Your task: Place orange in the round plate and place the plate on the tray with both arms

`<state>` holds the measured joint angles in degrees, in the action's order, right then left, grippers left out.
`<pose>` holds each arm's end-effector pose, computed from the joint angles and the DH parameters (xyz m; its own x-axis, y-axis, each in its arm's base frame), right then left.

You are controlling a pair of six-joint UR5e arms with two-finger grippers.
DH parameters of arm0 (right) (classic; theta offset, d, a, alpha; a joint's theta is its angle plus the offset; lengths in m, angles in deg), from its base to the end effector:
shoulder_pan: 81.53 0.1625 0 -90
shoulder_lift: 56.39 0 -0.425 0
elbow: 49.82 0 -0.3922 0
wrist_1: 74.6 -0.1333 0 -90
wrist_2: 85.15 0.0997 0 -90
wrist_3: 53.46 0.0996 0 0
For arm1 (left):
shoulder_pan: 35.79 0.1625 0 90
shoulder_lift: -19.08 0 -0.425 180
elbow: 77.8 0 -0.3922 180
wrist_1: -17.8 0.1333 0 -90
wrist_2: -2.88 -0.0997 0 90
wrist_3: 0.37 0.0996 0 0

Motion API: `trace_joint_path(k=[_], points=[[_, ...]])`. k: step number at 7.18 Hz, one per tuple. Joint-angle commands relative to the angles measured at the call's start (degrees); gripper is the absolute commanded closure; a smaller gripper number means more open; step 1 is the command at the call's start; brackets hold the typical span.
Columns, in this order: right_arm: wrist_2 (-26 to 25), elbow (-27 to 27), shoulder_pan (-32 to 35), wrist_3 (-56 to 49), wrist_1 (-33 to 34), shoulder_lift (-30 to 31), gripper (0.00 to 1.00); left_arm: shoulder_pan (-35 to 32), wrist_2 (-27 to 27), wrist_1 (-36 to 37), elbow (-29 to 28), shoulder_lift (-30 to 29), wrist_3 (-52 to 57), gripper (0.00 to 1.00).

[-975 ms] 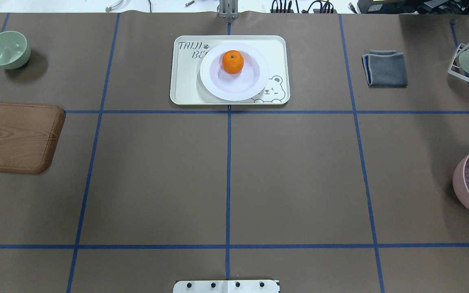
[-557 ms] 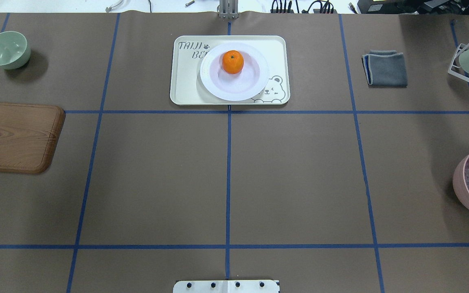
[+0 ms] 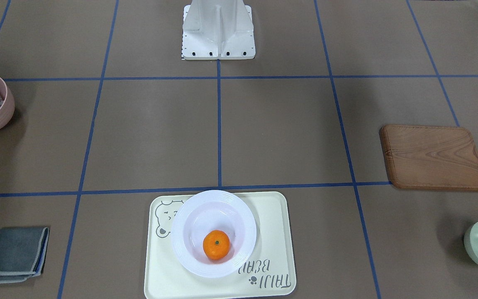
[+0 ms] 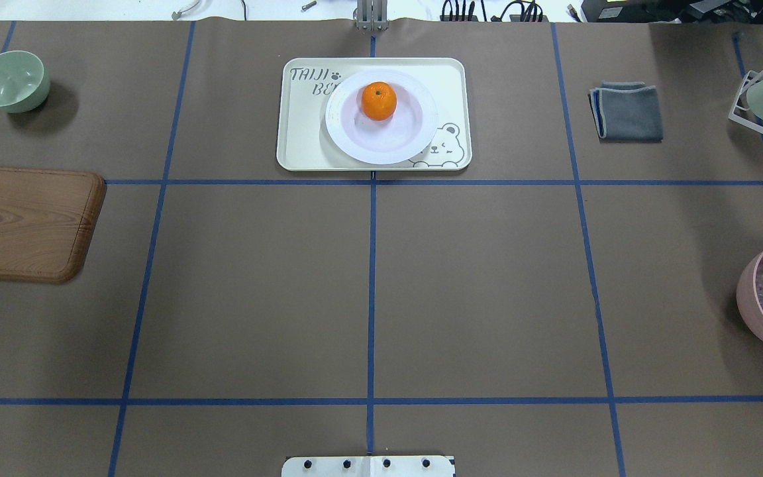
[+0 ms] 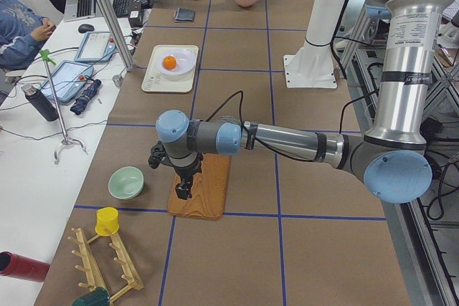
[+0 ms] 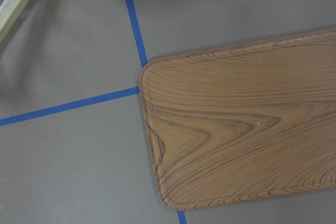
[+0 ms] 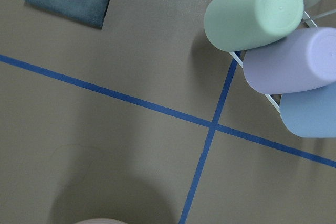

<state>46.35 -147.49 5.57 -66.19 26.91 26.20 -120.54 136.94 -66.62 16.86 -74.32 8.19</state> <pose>0.0400 -0.5404 0.5502 0.7164 -0.2968 0.6314 0.2136 0.9548 0.2065 -0.0165 -0.5199 0.5990 0.6913 0.2427 -0.6806 -0.1965 0.9695 0.1462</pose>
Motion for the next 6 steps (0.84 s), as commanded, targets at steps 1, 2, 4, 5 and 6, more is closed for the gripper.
trace_joint_path(k=[1,2,4,5,6], points=[[0.34,-0.06,-0.52,0.16,2.80,-0.76,0.00,0.03,0.77,-0.13,0.17,0.14,0.14,0.02],[0.51,0.02,-0.70,0.16,4.29,-1.37,0.00,0.03,0.95,-0.92,0.17,0.06,0.14,0.02],[0.69,-0.15,-0.70,0.42,9.29,-3.30,0.00,-0.06,0.95,-1.01,0.00,0.14,1.36,0.02],[0.87,-0.32,-0.70,0.51,9.40,-3.31,0.00,-0.06,0.95,-1.01,-0.09,0.14,1.89,0.02],[0.95,-0.41,-0.70,0.77,9.41,-3.31,0.00,0.03,0.95,-0.92,-0.09,0.06,1.64,0.02]])
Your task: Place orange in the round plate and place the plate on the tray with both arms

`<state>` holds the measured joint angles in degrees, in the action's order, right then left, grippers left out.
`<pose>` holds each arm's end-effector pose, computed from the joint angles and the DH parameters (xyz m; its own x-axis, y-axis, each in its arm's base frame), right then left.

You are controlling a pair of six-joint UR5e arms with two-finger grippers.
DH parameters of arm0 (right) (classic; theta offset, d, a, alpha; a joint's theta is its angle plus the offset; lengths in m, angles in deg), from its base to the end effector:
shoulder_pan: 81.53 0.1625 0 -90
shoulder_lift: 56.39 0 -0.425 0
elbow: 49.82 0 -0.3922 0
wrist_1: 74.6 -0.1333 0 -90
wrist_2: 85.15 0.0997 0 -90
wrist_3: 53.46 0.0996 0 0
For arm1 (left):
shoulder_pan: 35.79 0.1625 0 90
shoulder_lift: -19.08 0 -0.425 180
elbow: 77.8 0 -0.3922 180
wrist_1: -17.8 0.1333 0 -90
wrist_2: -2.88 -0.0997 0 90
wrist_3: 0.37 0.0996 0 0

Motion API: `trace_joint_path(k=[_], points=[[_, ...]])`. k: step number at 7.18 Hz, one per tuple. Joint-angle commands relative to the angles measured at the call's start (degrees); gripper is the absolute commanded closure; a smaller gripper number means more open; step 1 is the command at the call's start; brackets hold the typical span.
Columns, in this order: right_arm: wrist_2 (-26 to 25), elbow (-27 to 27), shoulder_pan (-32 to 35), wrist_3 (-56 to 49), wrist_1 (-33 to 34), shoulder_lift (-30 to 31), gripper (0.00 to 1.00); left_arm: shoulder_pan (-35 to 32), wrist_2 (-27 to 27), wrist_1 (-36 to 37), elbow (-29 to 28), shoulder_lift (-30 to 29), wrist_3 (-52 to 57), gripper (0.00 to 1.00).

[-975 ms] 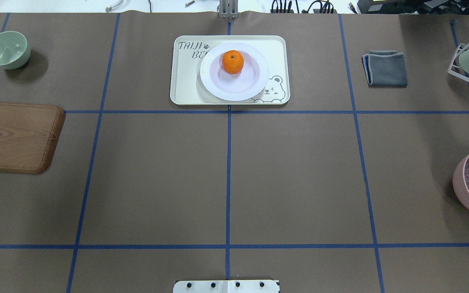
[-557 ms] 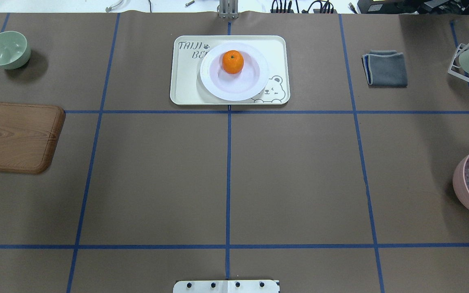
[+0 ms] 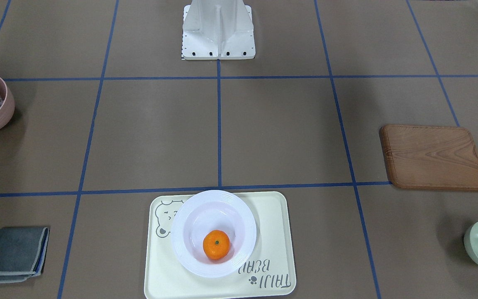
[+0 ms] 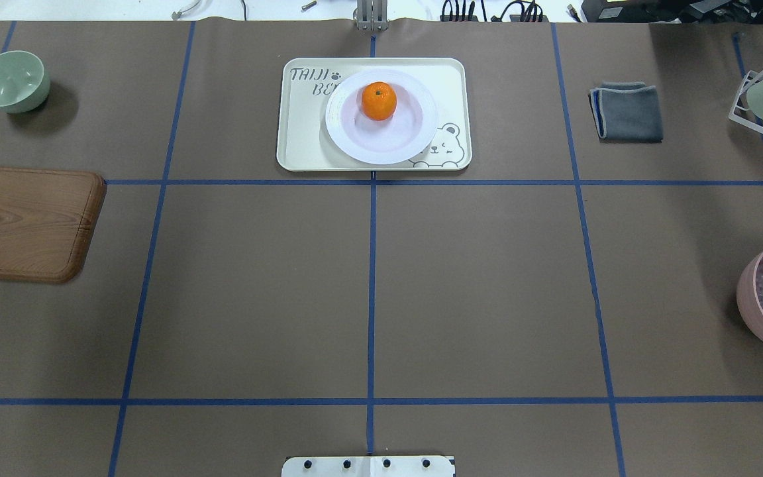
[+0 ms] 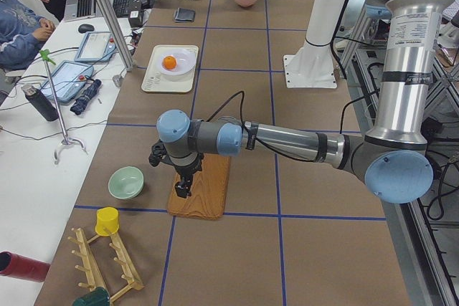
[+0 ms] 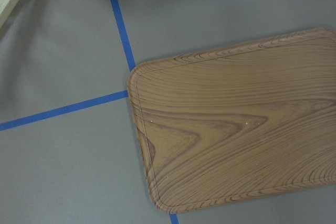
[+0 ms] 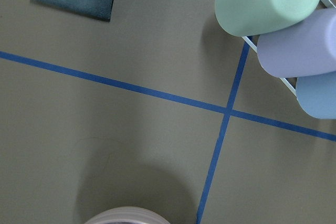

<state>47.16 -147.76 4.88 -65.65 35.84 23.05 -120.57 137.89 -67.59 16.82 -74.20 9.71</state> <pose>0.0319 -0.5500 0.5328 0.7096 -0.2337 0.6647 0.2173 0.9700 0.1090 -0.0156 -0.5199 0.5975 0.6737 0.2771 -0.6851 -0.2120 0.9605 0.1801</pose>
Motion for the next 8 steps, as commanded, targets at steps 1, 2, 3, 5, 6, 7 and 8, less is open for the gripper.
trace_joint_path(k=[1,2,3,5,6,7,8], points=[[0.49,-0.06,-0.09,0.33,0.47,-0.07,0.00,0.06,0.00,0.04,0.04,-0.15,-0.14,0.02],[0.50,0.03,-0.18,0.41,0.04,0.02,0.00,0.06,0.00,0.04,0.12,-0.23,-0.15,0.02],[0.32,0.12,-0.70,0.41,-0.14,0.19,0.00,-0.03,0.34,0.04,0.21,-0.15,-0.15,0.02],[0.32,0.03,-1.32,1.72,-0.23,0.37,0.00,-0.29,1.58,0.04,-0.14,0.03,-0.41,0.02],[0.32,0.03,-1.32,1.82,-0.23,0.37,0.00,-0.38,1.58,0.04,-0.14,0.03,-0.50,0.02],[0.32,0.03,-1.76,1.91,-0.23,0.37,0.00,-0.38,1.49,0.04,-0.14,0.03,-0.67,0.02],[0.32,0.03,-1.94,1.91,-0.32,0.37,0.00,-0.38,1.14,0.04,-0.05,-0.06,-0.41,0.02]])
